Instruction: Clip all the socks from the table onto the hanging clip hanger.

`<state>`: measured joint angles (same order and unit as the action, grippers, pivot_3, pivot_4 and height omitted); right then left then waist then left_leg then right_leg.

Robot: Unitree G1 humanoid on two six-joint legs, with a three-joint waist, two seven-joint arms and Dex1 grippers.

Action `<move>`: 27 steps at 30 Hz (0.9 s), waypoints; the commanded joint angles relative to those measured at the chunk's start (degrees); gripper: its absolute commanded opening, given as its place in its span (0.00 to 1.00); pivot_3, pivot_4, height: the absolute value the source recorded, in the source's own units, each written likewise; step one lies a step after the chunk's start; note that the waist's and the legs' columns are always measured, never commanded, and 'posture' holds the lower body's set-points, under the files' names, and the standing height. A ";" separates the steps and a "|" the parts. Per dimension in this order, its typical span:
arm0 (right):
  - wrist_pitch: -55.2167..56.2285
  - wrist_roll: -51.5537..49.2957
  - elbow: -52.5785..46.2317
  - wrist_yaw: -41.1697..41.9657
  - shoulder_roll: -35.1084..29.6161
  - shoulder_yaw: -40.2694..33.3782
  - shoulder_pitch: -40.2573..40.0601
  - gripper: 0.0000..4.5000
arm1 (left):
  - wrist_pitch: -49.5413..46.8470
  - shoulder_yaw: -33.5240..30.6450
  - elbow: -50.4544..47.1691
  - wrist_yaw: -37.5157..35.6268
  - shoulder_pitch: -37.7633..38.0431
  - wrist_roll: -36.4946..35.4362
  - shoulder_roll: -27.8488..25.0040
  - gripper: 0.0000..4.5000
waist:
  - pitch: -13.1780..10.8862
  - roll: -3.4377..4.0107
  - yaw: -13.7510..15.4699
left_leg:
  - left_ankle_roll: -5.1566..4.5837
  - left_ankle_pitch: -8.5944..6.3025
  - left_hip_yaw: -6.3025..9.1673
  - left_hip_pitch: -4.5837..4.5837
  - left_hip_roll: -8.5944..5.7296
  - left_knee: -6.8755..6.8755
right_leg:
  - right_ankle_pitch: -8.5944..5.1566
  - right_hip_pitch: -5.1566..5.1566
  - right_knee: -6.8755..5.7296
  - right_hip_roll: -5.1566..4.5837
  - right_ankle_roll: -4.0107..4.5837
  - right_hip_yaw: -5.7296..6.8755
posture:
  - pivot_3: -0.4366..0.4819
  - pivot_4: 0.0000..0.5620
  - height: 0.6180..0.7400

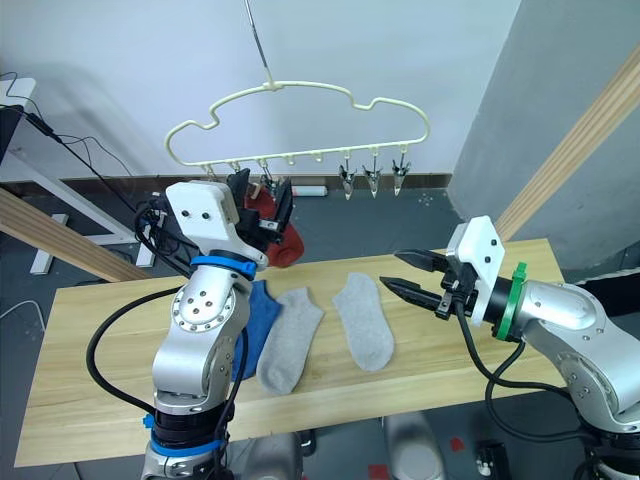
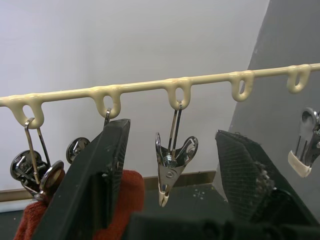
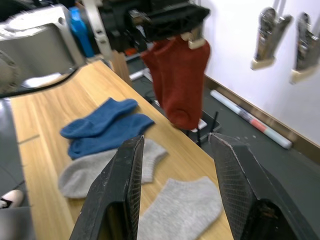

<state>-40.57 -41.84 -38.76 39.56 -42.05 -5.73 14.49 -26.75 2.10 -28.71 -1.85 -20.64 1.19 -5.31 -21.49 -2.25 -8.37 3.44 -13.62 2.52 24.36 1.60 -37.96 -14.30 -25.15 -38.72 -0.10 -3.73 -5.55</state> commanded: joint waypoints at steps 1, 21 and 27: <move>0.21 -1.47 -2.40 0.06 -0.59 -1.41 0.07 0.48 | 0.70 0.51 -2.19 0.21 -0.04 0.77 0.00 0.41 | 0.00 0.00 0.00 | 0.00 0.00 0.00 0.00 0.00 0.00 | 0.00 0.00 0.00 0.00 0.00 0.00 | 0.18 0.63 1.00; 2.81 19.73 -0.65 -11.26 3.51 16.33 -3.89 0.91 | -0.95 -2.36 -3.81 -6.17 0.39 -3.63 -4.04 0.16 | 0.02 -0.02 -0.16 | 0.01 0.00 -0.05 0.00 0.04 0.03 | 0.00 -0.10 -0.06 0.03 0.00 -0.05 | 0.19 0.64 1.00; 3.62 35.30 9.38 -23.82 16.35 30.71 -2.70 1.00 | -2.46 -5.86 -2.15 -11.14 -2.92 -8.70 -8.22 0.16 | 0.09 -0.14 -0.08 | 0.04 0.02 -0.01 -0.02 0.08 0.03 | 0.00 -0.14 -0.11 0.06 0.00 -0.03 | 0.22 0.64 1.00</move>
<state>-38.92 -10.18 -30.57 18.64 -27.08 21.89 11.92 -29.35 -2.76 -29.27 -11.43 -22.65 -5.74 -12.90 -21.40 -2.39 -8.46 3.49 -13.59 2.52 24.34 1.69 -37.92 -14.31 -25.30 -38.84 -0.04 -3.72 -5.56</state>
